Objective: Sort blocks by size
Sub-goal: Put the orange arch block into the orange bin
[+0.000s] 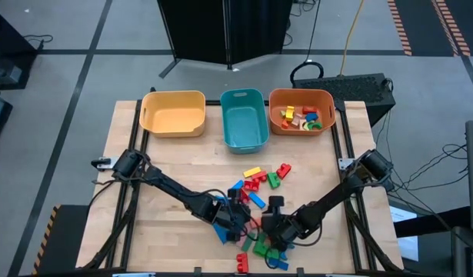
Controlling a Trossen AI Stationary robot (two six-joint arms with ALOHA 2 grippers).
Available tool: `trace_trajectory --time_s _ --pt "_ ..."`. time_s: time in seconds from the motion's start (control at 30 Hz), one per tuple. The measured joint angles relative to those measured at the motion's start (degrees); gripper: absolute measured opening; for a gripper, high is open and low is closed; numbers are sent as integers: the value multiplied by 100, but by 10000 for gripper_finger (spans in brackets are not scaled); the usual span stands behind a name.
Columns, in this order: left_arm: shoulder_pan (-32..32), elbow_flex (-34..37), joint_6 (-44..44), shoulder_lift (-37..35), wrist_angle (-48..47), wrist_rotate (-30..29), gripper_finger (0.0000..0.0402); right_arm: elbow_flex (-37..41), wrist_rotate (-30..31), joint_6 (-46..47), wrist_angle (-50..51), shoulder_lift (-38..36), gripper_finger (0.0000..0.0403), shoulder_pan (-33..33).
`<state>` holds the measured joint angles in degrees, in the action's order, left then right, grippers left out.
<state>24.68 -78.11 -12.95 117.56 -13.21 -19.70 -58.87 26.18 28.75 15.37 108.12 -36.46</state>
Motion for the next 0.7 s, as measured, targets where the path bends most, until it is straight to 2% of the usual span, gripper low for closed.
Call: trace_trajectory --time_s 0.13,0.27,0.47,0.7 --pt "1 0 -11 0 13 -11 192 0 -240 -266 -33 -11 280 185" --pt "5 0 -13 0 19 -13 192 -1 -665 -566 -120 -20 278 390" --pt "4 0 -23 0 21 -58 192 0 -1267 -958 -363 -12 215 593" --pt "5 0 -22 0 19 -82 192 0 -1345 -1145 -412 -7 117 650"
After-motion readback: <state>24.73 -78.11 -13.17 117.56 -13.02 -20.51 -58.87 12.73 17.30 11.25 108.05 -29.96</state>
